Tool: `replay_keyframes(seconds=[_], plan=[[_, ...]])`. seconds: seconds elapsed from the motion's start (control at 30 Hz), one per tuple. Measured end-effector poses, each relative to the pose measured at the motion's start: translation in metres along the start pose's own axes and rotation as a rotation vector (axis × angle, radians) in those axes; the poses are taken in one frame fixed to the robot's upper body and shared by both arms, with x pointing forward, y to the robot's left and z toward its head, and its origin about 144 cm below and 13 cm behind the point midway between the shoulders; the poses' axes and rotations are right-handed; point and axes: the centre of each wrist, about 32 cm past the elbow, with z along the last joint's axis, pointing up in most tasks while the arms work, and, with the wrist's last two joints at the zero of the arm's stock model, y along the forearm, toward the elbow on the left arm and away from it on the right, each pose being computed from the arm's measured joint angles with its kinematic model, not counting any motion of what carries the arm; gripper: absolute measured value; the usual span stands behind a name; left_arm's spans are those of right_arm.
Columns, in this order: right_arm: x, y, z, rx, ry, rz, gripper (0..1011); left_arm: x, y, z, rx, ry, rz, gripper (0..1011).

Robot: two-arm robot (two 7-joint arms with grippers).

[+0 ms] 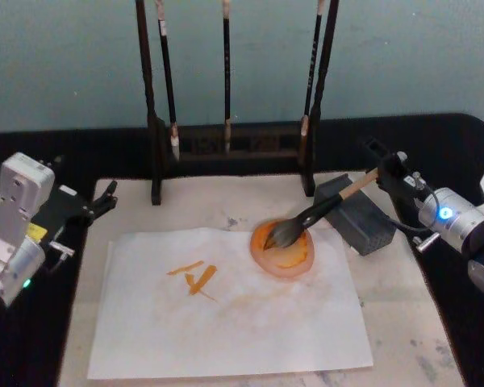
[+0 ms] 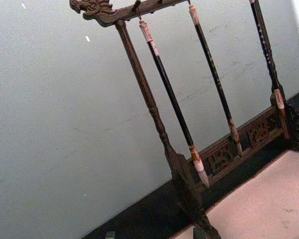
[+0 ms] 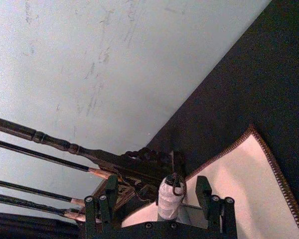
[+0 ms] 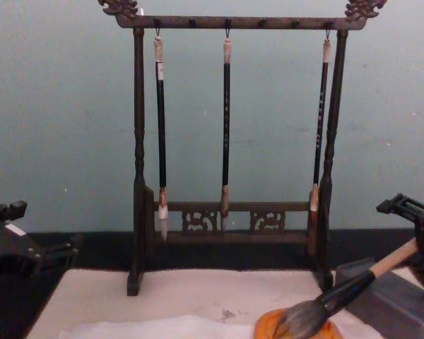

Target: Pick up the brush from the inkstone, write on the paper, then place the brush back to its original position.

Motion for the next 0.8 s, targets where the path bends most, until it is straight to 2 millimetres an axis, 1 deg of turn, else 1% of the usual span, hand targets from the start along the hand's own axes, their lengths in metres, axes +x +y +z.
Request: replay_keyframes(seconds=[0.47,0.5,0.57,0.6,0.63,0.73,0.8], plan=[[-0.0001,-0.0001,0.0001,0.001,0.0,0.001,996,0.0,0.0,0.0,0.0,0.0,0.0,1010],[-0.0001,-0.0001,0.0,0.001,0.0,0.001,962,0.0,0.0,0.0,0.0,0.0,0.0,1010],[-0.0002,-0.0001,0.0,0.001,0.001,0.001,930,0.0,0.0,0.0,0.0,0.0,0.0,1010],[-0.0002,-0.0001,0.0,0.001,0.001,0.001,888,0.0,0.0,0.0,0.0,0.0,0.0,1009],[-0.0002,-0.0001,-0.0001,0.001,0.001,0.001,888,0.0,0.0,0.0,0.0,0.0,0.0,1010],[-0.0003,-0.0001,-0.0002,0.001,0.001,0.001,809,0.0,0.0,0.0,0.0,0.0,0.0,1010],[-0.0003,-0.0001,-0.0003,0.001,0.001,0.001,704,0.0,0.0,0.0,0.0,0.0,0.0,1010]])
